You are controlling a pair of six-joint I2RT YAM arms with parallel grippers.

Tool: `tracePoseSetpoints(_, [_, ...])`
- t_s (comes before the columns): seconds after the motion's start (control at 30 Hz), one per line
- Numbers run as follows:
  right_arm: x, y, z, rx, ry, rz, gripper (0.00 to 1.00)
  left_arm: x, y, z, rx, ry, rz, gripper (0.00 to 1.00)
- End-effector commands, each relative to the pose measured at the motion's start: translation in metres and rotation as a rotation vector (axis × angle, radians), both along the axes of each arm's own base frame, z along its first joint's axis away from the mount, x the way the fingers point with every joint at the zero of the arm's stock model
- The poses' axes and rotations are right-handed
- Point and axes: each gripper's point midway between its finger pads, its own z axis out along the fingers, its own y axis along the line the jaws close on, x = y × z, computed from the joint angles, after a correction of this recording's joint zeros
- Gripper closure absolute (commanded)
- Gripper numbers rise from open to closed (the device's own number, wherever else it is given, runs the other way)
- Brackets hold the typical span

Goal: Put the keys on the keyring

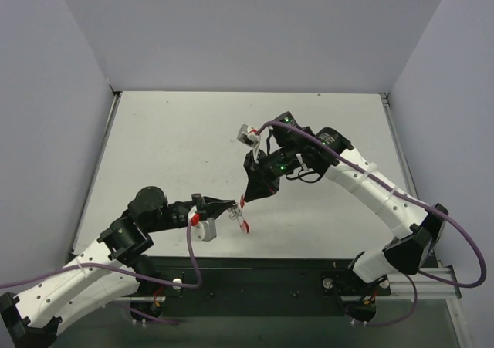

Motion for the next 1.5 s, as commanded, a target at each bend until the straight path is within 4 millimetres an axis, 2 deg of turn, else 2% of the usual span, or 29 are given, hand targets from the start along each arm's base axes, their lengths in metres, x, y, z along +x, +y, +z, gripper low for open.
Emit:
tracePoseSetpoints(0.0, [-0.003,0.002,0.005,-0.013,0.024,-0.001,1.00,0.004,0.004,0.023,-0.051,-0.067,0.032,1.00])
tracePoseSetpoints(0.7, [-0.009,0.011,0.006,-0.021,0.035,0.041,1.00,0.010,0.003,0.015,-0.027,-0.051,0.055,1.00])
tracePoseSetpoints(1.47, [-0.009,0.014,-0.003,-0.054,0.061,0.051,1.00,0.010,0.003,0.015,-0.034,-0.050,0.060,1.00])
